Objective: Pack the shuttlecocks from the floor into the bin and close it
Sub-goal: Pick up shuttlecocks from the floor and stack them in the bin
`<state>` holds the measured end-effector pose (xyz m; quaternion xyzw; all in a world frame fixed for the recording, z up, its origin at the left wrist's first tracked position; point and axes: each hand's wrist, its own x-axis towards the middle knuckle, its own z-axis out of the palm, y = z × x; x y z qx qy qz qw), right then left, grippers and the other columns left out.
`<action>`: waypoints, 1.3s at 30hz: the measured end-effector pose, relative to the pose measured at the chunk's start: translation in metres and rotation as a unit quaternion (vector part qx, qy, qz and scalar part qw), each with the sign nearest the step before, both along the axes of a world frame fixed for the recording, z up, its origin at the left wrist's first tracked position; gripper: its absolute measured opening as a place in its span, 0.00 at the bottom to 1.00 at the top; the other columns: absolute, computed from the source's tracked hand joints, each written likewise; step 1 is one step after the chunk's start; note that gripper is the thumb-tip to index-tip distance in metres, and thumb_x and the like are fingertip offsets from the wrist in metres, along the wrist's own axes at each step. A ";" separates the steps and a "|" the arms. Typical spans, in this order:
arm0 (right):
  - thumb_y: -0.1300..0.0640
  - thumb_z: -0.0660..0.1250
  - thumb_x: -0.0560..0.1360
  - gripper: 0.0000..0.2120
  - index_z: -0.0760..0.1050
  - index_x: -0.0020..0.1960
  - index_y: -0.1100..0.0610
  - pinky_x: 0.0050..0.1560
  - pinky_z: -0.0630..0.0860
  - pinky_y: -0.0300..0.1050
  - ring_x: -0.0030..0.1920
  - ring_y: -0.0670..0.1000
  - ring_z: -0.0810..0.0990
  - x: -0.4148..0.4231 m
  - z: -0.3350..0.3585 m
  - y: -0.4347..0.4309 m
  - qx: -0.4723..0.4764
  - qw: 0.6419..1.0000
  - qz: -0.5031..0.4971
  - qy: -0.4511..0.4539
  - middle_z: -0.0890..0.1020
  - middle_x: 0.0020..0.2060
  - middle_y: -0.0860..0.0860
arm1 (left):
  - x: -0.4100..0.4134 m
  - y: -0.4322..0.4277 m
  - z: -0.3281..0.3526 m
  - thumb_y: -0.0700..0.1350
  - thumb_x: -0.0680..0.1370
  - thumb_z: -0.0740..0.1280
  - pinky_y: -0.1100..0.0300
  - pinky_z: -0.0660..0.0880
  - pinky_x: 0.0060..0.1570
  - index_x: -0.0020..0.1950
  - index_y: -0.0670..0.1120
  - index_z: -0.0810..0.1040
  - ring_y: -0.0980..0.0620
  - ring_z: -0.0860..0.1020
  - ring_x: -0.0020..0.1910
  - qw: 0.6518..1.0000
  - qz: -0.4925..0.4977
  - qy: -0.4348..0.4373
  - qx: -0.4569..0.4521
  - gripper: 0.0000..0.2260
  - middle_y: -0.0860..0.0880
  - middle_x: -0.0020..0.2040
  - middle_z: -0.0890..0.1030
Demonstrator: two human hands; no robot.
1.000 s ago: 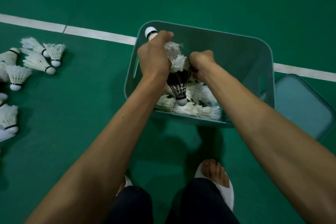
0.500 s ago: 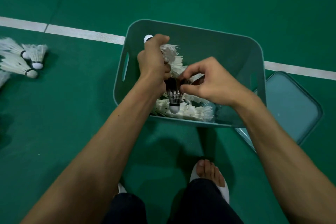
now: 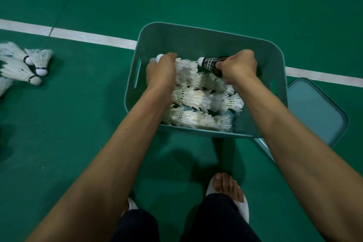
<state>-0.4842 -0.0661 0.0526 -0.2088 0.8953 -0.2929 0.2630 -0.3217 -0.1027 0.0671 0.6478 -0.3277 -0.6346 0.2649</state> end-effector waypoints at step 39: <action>0.58 0.81 0.68 0.08 0.85 0.40 0.62 0.35 0.78 0.44 0.33 0.50 0.82 0.038 0.031 0.039 -0.114 0.983 -0.002 -0.144 0.87 0.35 0.57 | -0.015 0.014 -0.002 0.40 0.78 0.73 0.62 0.81 0.30 0.64 0.37 0.77 0.46 0.86 0.45 0.991 -0.033 0.094 0.091 0.17 0.40 0.54 0.85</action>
